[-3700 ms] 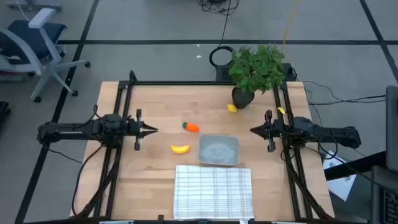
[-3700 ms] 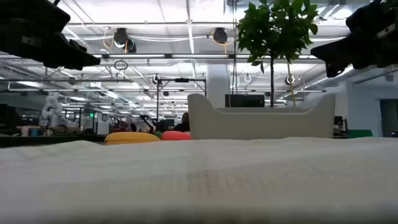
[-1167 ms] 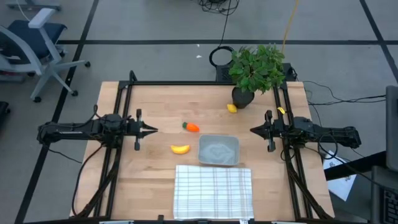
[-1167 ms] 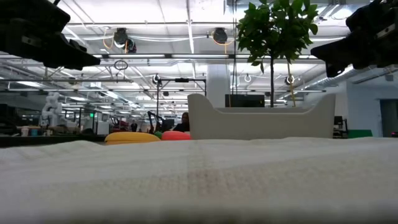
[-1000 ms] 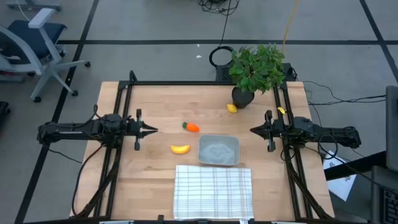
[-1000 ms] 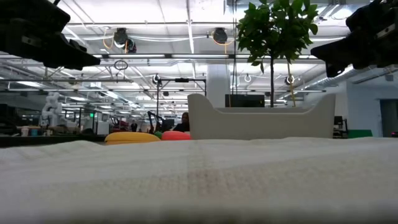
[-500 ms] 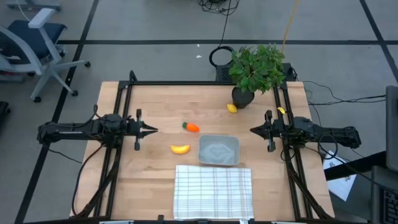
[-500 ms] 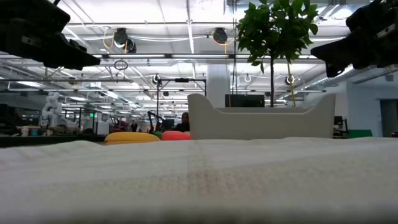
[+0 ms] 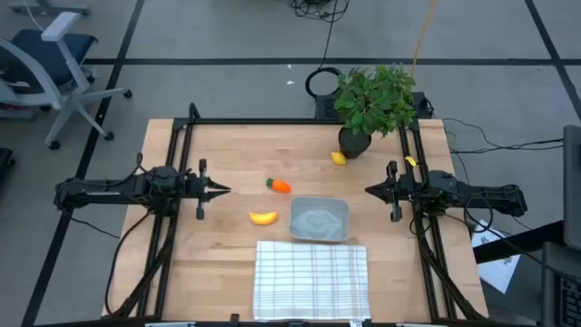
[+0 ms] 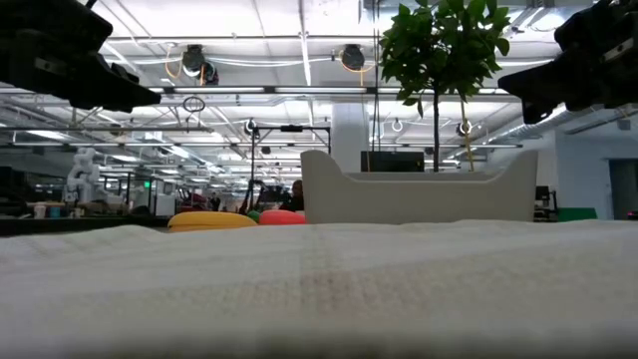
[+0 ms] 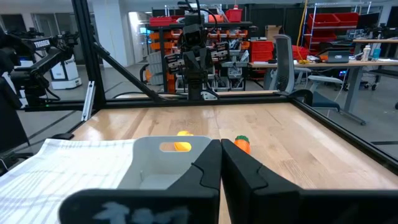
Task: Pick and placing Produce into tupperware
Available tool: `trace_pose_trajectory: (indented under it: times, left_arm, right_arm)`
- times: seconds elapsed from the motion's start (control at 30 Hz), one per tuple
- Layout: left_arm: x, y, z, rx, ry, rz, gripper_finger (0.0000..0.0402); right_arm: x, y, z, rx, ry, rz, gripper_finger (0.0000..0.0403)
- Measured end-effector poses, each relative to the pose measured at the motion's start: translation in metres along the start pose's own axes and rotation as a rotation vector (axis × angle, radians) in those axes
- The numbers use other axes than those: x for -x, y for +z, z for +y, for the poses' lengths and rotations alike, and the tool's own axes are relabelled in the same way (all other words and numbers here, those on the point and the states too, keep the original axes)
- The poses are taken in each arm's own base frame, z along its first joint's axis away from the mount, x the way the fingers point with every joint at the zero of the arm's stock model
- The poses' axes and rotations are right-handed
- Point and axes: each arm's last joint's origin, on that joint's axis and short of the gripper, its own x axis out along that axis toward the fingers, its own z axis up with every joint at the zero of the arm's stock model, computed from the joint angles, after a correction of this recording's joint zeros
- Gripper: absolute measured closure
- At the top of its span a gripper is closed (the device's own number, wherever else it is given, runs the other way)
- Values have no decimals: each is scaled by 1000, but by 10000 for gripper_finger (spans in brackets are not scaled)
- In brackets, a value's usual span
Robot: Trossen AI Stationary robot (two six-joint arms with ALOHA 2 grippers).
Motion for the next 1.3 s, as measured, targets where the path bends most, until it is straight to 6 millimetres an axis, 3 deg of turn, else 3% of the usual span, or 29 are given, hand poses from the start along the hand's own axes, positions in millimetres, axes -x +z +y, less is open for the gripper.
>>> trace_pose_trajectory:
  times: [1.0,1.3]
  left_arm:
    - [0,0,0,0,1,-2,371]
    - [0,9,2,5,20,-98,371]
  right_arm:
    - [0,0,0,0,0,0,403]
    - [0,1,0,0,0,-8,403]
